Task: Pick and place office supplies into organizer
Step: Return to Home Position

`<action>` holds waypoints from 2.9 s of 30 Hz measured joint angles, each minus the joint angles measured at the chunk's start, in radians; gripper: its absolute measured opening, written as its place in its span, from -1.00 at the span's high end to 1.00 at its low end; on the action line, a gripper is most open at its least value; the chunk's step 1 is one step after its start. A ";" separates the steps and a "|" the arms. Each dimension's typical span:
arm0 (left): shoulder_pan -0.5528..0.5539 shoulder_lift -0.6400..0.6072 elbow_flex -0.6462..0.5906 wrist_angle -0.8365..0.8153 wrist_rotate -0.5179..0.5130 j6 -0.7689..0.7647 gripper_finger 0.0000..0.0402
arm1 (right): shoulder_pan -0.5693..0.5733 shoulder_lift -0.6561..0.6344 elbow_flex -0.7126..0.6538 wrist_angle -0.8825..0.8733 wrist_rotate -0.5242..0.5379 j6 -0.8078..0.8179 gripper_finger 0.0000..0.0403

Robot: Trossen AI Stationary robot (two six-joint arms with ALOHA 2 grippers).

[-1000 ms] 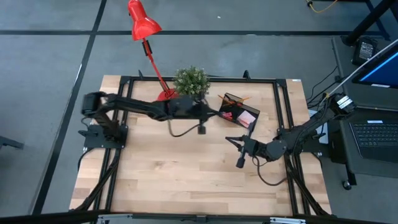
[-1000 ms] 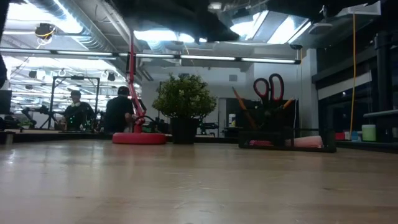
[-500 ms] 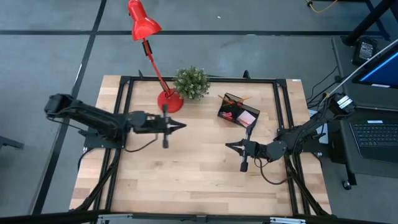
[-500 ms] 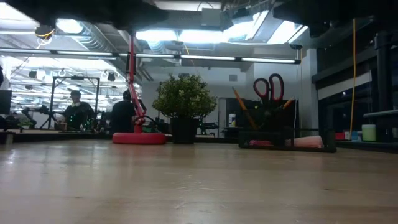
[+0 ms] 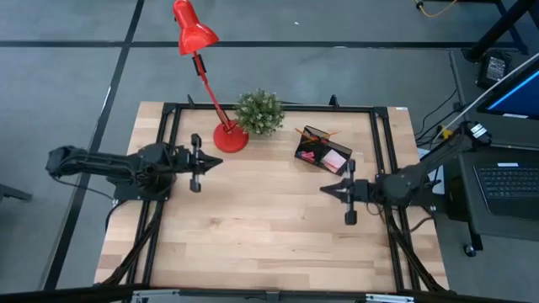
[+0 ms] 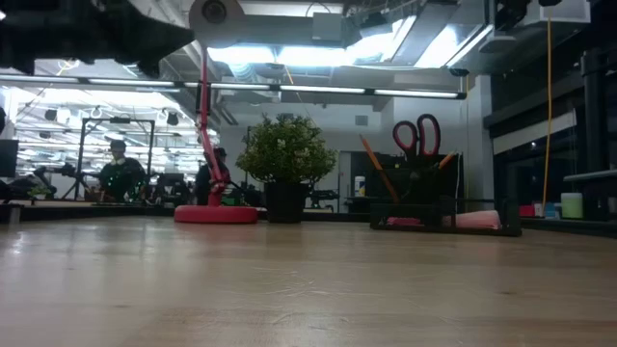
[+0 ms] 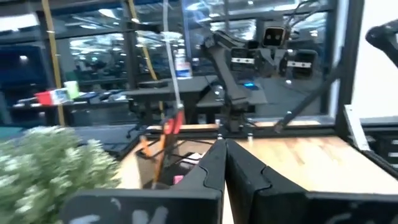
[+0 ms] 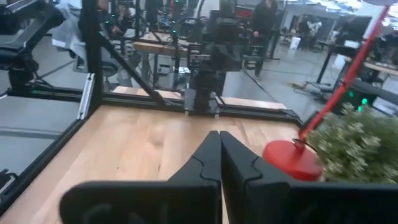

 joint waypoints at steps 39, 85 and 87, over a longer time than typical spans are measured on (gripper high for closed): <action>0.166 -0.300 -0.159 -0.146 -0.011 0.019 0.99 | -0.099 -0.401 -0.457 0.254 0.027 -0.053 1.00; 0.213 -0.341 -0.159 -0.277 0.048 -0.068 0.98 | -0.104 -0.540 -0.462 0.206 -0.187 -0.151 0.91; 0.213 -0.341 -0.159 -0.277 0.048 -0.068 0.97 | -0.104 -0.540 -0.462 0.191 -0.187 -0.147 0.90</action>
